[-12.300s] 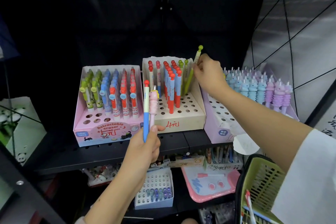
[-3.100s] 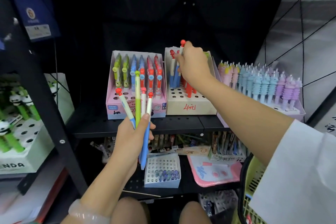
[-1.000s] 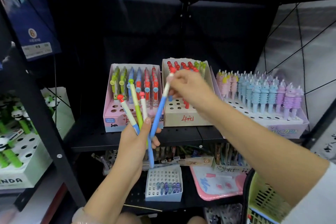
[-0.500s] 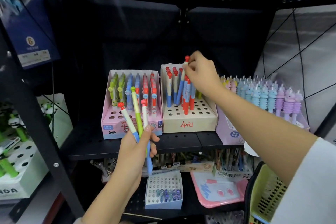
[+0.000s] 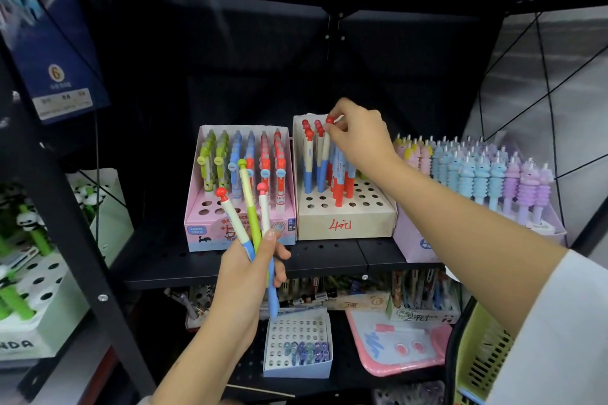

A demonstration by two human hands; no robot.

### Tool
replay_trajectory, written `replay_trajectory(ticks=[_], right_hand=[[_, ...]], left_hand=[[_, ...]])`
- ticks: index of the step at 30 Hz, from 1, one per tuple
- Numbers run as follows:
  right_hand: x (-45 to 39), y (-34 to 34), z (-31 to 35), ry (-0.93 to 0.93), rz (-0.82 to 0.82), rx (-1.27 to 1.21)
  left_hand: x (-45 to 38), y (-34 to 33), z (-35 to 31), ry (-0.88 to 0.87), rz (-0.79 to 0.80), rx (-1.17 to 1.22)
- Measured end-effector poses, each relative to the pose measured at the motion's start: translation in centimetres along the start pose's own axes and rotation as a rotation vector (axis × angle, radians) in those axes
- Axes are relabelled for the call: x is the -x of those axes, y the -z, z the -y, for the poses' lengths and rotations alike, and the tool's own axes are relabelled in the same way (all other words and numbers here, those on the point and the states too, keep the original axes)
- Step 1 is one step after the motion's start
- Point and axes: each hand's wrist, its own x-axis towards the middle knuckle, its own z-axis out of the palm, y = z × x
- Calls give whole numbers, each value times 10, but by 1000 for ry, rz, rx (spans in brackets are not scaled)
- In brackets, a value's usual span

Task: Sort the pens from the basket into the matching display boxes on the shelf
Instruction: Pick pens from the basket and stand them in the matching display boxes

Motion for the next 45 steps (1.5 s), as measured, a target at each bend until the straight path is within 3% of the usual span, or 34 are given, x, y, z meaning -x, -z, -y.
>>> replay_trajectory(ticks=[3,7,10,13,17,19,22,25,27,29,33,40,45], right_hand=[[-2,1,0,84,17,212],[-3,8,0,77,228,326],[15,17,5,202,94,298],[52,16,20,249,33,5],[87,7,32,-46,417,-371],[93,6,30,-110,496,-466],[88,10,27,-190,428,-557],[63,23,22,-242,134,-657],[45,32,19,-201,-77,-558],[37,31,19,-122,-157,-369],[38,14,23,12,-108,-30],[39,-10,25,-45,69,57],[33,-24,27,-126,84,149]], left_hand=[[0,-1,-1,-2,4,-20],[0,-6,-3,6,26,-7],[1,-9,-4,-2,61,4],[1,-14,-4,-31,89,8],[0,-23,1,-41,114,60],[0,-27,4,-35,134,55],[1,-28,6,-43,138,18],[-2,-23,9,-28,89,19],[-3,-17,11,-2,42,-15],[-3,-13,13,9,14,-40],[-2,-9,12,2,5,-55],[-1,-2,9,26,-7,-35],[1,0,9,33,-2,-22]])
